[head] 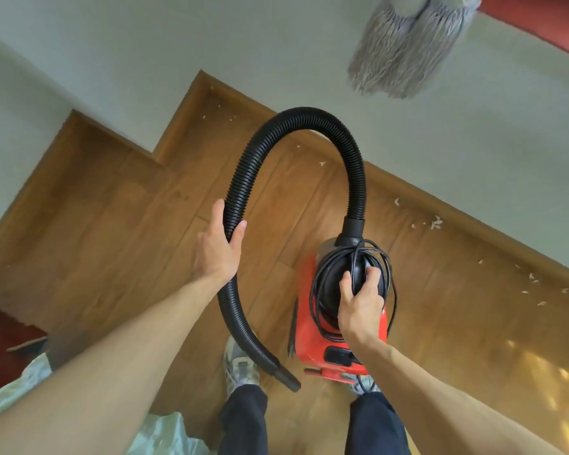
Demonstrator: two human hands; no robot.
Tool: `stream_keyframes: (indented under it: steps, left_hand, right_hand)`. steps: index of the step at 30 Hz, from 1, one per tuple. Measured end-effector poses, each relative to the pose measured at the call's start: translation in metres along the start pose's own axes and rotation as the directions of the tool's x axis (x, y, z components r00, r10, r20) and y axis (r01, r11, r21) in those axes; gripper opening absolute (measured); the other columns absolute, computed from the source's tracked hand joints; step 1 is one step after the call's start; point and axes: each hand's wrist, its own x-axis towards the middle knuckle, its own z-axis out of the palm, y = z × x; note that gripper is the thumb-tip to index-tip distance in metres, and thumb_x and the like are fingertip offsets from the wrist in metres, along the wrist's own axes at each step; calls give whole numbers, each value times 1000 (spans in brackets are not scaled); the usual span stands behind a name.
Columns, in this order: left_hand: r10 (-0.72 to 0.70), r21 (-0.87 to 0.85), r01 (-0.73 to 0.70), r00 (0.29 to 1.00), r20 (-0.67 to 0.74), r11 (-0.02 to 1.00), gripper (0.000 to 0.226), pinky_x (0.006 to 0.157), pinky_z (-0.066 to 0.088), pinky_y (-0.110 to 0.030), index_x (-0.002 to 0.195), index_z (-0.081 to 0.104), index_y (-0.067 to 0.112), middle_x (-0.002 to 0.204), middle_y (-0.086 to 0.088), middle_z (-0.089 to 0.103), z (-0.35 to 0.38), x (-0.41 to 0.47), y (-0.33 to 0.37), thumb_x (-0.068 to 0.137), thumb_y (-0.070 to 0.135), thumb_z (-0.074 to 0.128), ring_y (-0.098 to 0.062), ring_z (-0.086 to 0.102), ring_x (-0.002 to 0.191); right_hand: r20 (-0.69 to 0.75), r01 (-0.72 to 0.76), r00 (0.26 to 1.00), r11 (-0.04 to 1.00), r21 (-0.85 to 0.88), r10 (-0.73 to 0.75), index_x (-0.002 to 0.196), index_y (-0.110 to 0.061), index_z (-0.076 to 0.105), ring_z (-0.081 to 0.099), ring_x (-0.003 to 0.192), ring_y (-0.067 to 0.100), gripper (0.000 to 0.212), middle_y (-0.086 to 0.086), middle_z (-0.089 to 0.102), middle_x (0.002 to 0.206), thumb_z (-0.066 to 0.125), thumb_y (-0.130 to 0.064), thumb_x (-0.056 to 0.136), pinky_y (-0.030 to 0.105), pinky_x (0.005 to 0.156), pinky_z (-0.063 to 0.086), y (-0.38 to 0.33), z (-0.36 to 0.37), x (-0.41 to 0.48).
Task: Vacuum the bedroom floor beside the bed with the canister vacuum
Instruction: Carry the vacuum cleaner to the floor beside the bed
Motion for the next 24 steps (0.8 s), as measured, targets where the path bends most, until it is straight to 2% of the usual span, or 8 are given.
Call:
stream_keyframes:
  steps: [3,8,14,17,21,24]
  left_hand:
    - [56,-23,-55,997,52,998,58,80,46,-31,153,26,24,112,2,61,2,-3,2,102,39,49,-22,59,95]
    - [138,-19,-136,983,119,990,59,79,42,-25,154,26,23,122,-3,64,6,-6,7,102,37,49,-17,57,93]
    - [203,6,-207,964,170,978,58,80,52,-30,153,27,22,116,-5,66,21,-5,13,101,37,50,-24,66,95]
    - [213,46,-226,958,193,973,56,83,56,-38,151,28,24,112,-5,67,37,-6,14,101,39,50,-27,67,93]
    - [233,93,-256,950,208,962,54,78,51,-35,149,30,23,106,-6,67,62,-6,15,101,39,49,-27,65,87]
    - [237,110,-263,949,208,958,52,79,52,-38,149,30,24,107,-8,68,80,-3,15,102,38,49,-31,66,88]
  right_hand:
    - [-55,-62,996,997,45,64,109,-16,42,53,59,20,18,4,56,64,49,-30,101,35,59,36,7,2,-10]
    - [-130,-127,982,987,94,139,109,-15,43,53,62,12,17,2,56,68,48,-29,101,33,64,33,10,-1,-20]
    - [-197,-159,962,975,157,189,107,-18,40,46,61,3,12,-5,50,68,48,-26,102,30,61,25,19,-3,-22]
    - [-217,-169,953,967,192,210,108,-15,43,48,61,5,13,-4,52,66,49,-25,102,29,58,24,31,-3,-14]
    - [-219,-201,943,953,226,251,115,-13,44,52,62,14,21,-1,55,69,48,-29,102,32,64,33,53,1,-1]
    - [-209,-207,943,949,236,258,119,-11,42,53,61,21,27,4,56,68,47,-31,102,35,60,36,68,7,9]
